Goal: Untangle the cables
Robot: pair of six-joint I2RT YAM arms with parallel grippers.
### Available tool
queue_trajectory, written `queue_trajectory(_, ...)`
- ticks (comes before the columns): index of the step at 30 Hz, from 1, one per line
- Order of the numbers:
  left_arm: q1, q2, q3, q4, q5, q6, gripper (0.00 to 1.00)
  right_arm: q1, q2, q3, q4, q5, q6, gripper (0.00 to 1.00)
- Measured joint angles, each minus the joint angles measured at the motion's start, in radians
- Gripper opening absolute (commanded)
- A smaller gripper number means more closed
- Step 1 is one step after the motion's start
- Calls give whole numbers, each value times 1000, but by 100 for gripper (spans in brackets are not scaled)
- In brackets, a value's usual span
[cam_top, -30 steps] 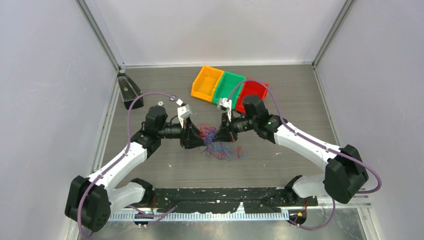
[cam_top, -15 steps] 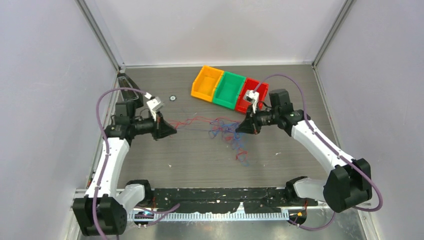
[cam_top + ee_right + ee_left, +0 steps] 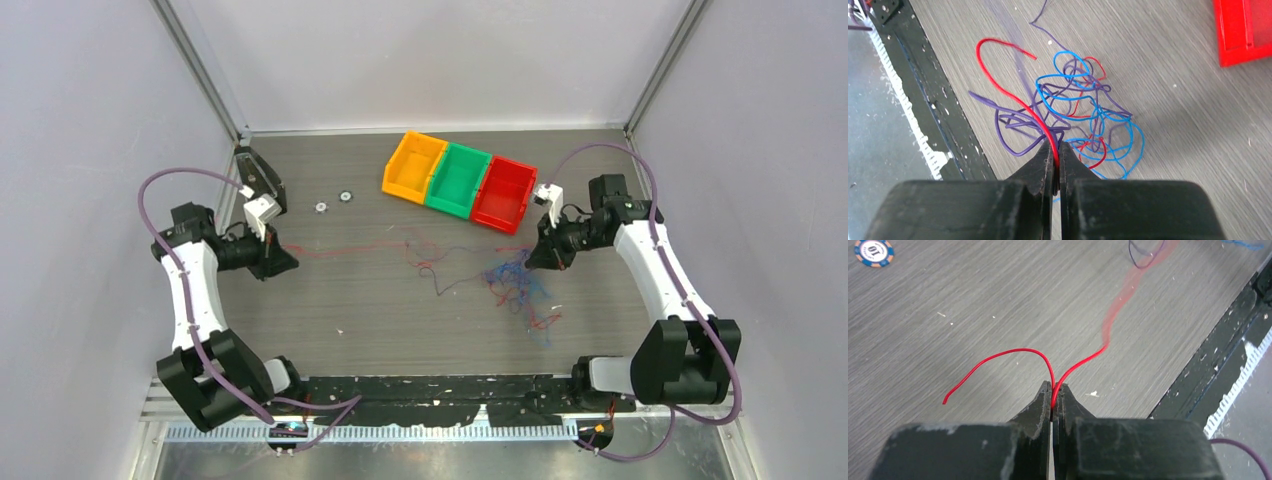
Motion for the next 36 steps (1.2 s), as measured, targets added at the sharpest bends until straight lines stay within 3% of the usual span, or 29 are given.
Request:
queue_trajectory(6, -17, -28, -51, -43, -11, 93, 0, -24, 45, 16, -71, -2, -58, 5)
queue_trajectory(12, -112, -132, -118, -30, -21, 58, 0, 54, 76, 15, -32, 17, -20, 6)
queue_trajectory(14, -121, -147, -112, -29, -19, 37, 0, 75, 82, 11, -6, 43, -8, 19)
queue_trajectory(15, -121, -147, -96, -37, -16, 28, 0, 78, 85, 6, 8, 63, -3, 37)
queue_trajectory(19, -145, -153, 5, -50, 12, -30, 0, 78, 111, -24, 48, 143, 13, 73)
queue_trajectory(24, -270, -232, 76, 13, 14, -178, 0, 78, 136, -31, 67, 185, 32, 97)
queue_trajectory(29, -423, -274, 77, 140, -34, -359, 0, 85, 136, 29, 71, 171, 93, 95)
queue_trajectory(36, -558, -208, 90, 402, -55, -676, 0, 248, 130, 103, 251, 105, 281, 95)
